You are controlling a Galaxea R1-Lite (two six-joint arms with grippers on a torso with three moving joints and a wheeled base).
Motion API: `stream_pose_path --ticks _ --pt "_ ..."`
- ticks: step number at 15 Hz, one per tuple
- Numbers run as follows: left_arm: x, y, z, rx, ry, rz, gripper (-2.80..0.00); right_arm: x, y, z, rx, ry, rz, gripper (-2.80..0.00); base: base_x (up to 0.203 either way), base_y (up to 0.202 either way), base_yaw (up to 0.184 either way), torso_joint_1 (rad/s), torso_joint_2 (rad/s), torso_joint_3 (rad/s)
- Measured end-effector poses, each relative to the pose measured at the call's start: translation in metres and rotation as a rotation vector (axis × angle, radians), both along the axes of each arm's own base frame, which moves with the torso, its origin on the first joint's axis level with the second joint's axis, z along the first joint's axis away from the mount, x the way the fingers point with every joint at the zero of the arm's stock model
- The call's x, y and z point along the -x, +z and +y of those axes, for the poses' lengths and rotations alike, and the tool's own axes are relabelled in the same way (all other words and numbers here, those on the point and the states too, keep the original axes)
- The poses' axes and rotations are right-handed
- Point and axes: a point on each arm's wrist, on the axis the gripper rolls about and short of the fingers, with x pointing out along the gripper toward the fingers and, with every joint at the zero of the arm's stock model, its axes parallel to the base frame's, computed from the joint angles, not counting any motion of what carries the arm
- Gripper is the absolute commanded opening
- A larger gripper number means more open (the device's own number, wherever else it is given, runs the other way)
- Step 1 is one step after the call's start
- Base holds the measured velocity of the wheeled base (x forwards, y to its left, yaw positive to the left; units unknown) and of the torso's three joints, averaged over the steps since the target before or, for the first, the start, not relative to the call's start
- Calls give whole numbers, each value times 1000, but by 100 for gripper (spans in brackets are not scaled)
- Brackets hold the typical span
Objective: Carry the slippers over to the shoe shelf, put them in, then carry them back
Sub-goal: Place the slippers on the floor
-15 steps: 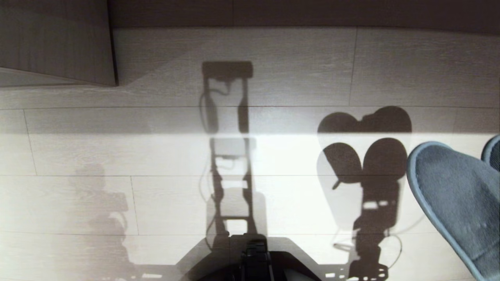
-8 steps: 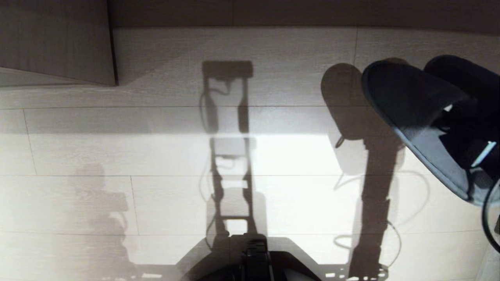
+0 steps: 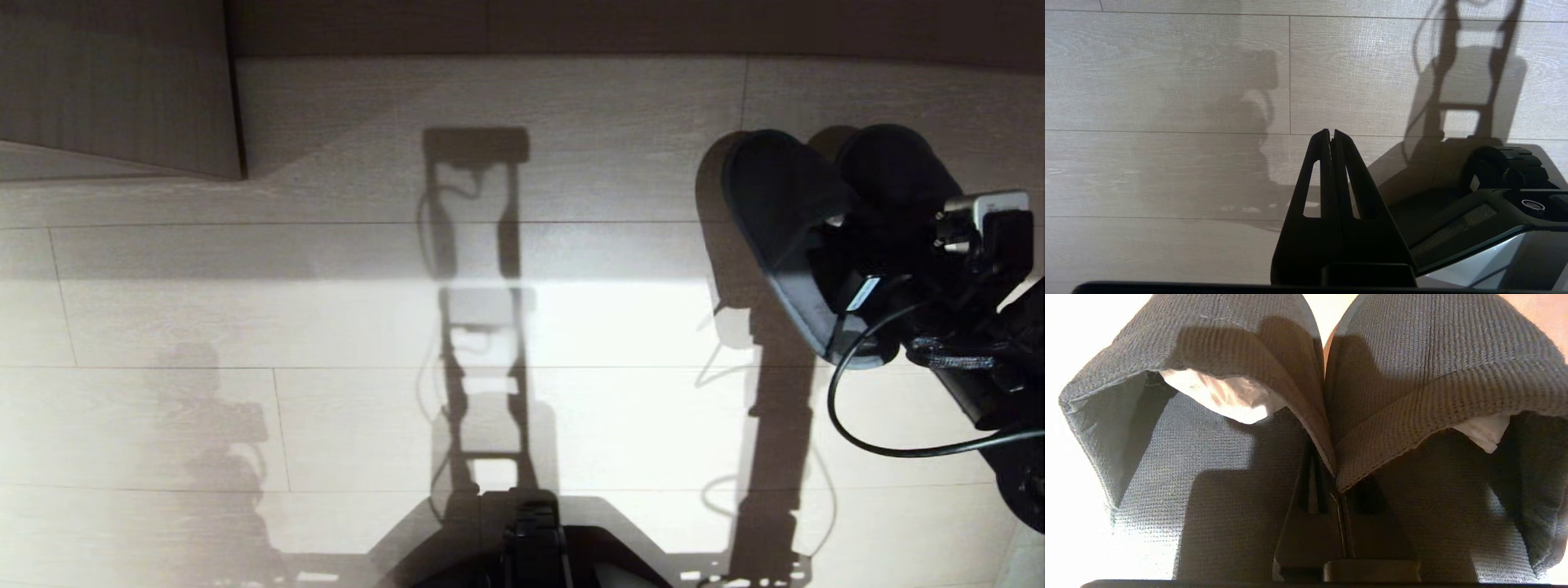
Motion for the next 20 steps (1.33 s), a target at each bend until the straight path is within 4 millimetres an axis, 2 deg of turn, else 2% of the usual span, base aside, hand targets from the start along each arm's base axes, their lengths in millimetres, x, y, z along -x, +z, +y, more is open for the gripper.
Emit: stream_pose_path --ticks 4,9,10,15,20 --pt "0 0 0 0 1 0 -280 -17 -17 3 -22 7 48 -280 0 0 0 0 0 0" --pt "0 0 0 -1 0 0 -280 -46 -20 4 -42 3 28 -280 0 0 0 0 0 0" --pt "0 0 0 -1 0 0 -280 -50 -19 4 -48 -8 21 0 0 0 0 0 0 0" --pt "0 0 0 -1 0 0 -280 -54 -27 4 -49 -16 47 0 0 0 0 0 0 0" --pt "0 0 0 -2 0 0 -280 -44 -42 4 -34 -14 121 0 0 0 0 0 0 0"
